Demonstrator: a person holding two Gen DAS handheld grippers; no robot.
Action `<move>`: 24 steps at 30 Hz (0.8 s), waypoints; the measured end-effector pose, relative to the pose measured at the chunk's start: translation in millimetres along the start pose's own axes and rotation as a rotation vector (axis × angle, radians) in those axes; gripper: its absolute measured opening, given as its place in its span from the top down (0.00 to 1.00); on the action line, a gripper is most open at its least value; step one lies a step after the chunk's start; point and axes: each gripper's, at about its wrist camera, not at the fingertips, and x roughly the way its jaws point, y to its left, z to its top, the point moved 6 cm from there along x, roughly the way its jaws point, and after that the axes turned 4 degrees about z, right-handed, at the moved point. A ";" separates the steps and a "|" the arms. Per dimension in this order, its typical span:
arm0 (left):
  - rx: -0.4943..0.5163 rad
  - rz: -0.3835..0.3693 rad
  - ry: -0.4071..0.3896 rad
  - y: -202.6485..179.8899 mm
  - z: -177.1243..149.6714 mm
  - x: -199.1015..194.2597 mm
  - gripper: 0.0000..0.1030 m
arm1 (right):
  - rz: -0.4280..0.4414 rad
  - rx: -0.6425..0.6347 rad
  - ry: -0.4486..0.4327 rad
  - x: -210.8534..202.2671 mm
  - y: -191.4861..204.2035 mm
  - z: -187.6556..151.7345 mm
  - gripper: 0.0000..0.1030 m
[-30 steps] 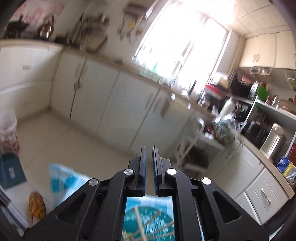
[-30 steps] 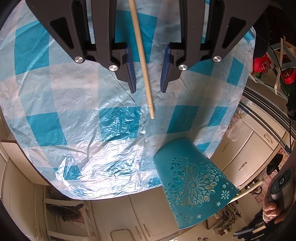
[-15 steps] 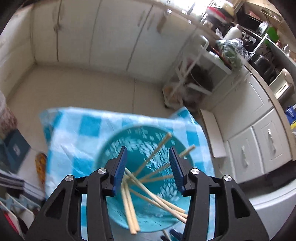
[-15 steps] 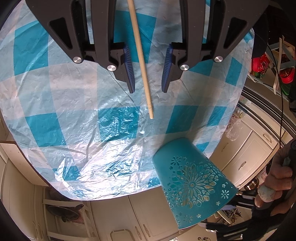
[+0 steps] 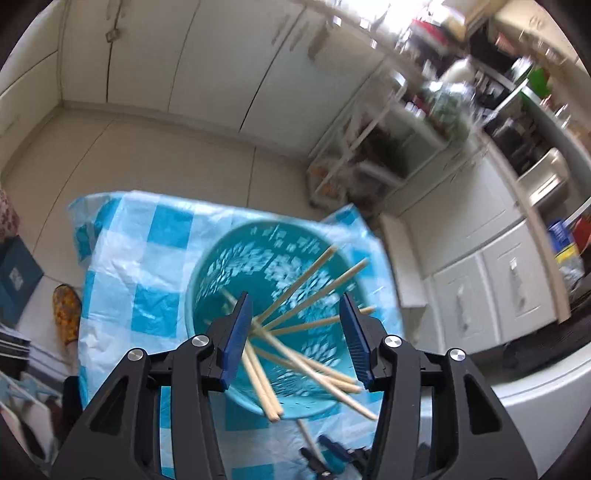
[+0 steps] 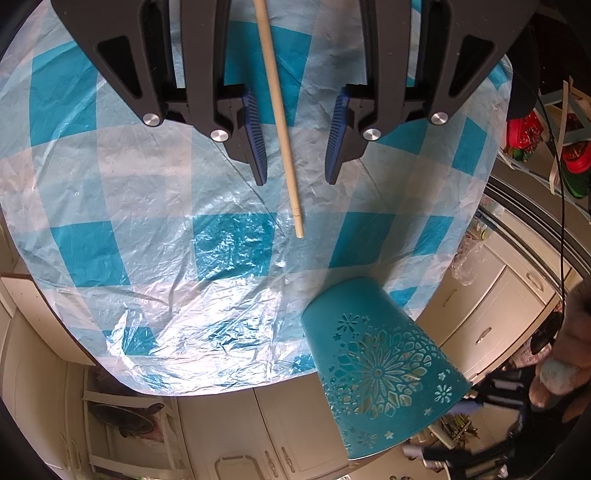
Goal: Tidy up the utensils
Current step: 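Lift the right gripper's stick over the teal basket and open to drop it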
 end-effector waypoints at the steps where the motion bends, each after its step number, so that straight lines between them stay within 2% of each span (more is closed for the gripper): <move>1: 0.001 -0.010 -0.025 -1.5 1.0 -8.3 0.51 | -0.025 -0.025 0.004 0.8 2.2 -0.2 0.77; 3: 0.010 -0.023 -0.071 -4.5 0.9 -26.8 0.46 | -0.110 -0.112 0.013 2.7 7.3 -1.4 0.86; 5: 0.018 -0.037 -0.113 -5.6 -2.9 -48.8 0.43 | -0.145 -0.154 0.015 3.9 9.4 -1.9 0.94; 8: 0.008 -0.049 -0.169 0.3 -12.0 -79.8 0.42 | -0.087 -0.090 0.013 -0.4 2.7 -0.3 0.94; 10: 0.004 -0.030 -0.231 8.0 -20.2 -103.1 0.41 | 0.012 -0.015 -0.015 -11.4 -1.4 4.2 0.94; 14: -0.014 0.015 -0.352 27.3 -40.9 -148.3 0.36 | 0.192 0.086 -0.144 -53.5 -1.6 27.2 0.94; 19: -0.049 0.066 -0.446 52.4 -66.7 -184.2 0.32 | 0.370 0.172 -0.377 -119.6 11.4 91.9 0.94; 24: -0.046 0.102 -0.527 59.1 -87.5 -204.0 0.30 | 0.431 0.131 -0.577 -145.9 51.1 176.6 0.94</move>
